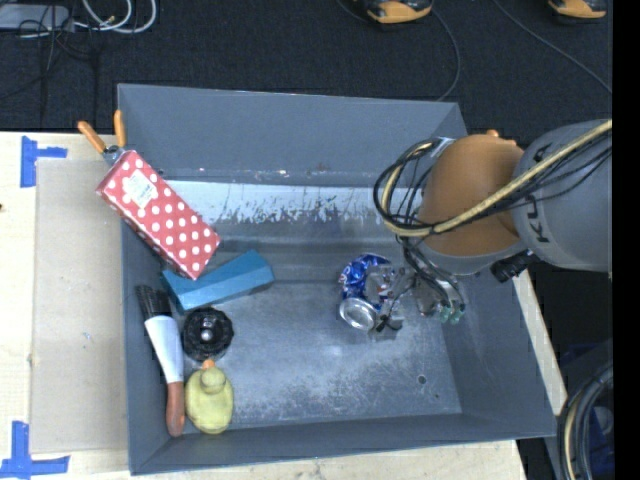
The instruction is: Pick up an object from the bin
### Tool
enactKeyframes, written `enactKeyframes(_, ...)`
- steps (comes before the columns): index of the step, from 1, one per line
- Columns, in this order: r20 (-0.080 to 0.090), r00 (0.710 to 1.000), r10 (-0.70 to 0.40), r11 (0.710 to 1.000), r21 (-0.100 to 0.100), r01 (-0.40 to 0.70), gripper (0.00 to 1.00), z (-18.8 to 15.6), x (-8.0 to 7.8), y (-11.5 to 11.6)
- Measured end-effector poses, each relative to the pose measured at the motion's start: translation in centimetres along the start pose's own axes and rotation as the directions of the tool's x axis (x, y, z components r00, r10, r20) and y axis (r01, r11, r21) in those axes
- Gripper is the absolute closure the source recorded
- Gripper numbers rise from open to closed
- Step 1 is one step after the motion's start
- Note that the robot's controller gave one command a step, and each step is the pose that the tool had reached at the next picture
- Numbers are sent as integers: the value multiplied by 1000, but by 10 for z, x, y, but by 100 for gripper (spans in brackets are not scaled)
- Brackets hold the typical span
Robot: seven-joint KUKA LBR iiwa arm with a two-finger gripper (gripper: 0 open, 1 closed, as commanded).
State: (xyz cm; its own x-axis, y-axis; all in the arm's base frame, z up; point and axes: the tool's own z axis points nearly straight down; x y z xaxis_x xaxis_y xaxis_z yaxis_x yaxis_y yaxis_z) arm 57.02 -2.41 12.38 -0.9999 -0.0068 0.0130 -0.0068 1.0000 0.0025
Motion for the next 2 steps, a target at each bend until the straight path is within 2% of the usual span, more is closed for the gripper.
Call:
enactKeyframes(1,1,1000,-10,1000,1,10,100,-67,1,0)
enactKeyframes(2,2,1000,-24,1000,0,24,100,-144,-26,1)
